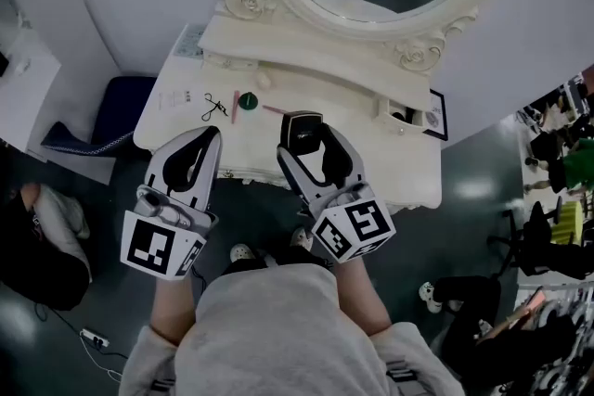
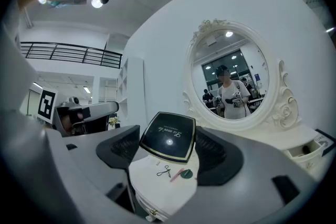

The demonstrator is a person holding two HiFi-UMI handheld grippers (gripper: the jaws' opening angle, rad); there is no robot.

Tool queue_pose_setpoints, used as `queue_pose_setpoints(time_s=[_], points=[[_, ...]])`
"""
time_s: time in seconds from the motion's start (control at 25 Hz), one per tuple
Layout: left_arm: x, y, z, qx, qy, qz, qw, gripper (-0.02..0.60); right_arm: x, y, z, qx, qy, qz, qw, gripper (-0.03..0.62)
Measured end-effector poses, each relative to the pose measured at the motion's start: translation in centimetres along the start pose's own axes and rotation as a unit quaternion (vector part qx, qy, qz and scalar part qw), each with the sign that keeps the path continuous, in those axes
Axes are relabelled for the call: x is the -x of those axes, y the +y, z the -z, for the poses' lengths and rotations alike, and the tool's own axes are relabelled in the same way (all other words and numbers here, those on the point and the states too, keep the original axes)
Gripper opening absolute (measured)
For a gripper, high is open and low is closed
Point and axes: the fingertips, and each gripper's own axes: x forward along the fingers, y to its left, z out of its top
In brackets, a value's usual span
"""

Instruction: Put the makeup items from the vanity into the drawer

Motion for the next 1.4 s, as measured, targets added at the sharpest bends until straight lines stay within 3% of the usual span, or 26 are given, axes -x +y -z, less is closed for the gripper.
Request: queue_pose_setpoints(time_s=[0.44, 1.4], points=[[-5.2, -4.5, 0.2, 0.008, -0.008, 0.031, 0.9994, 0.014, 3.6, -5.5, -2.2, 0.009, -0.021, 0.02, 1.0, 0.316], [-14.8, -13.5, 1.7, 0.015, 0.005, 0.104, 0.9945, 0.014, 11.0, -18.2, -3.8, 0.004, -0.032, 0.111, 0.993, 0.316]])
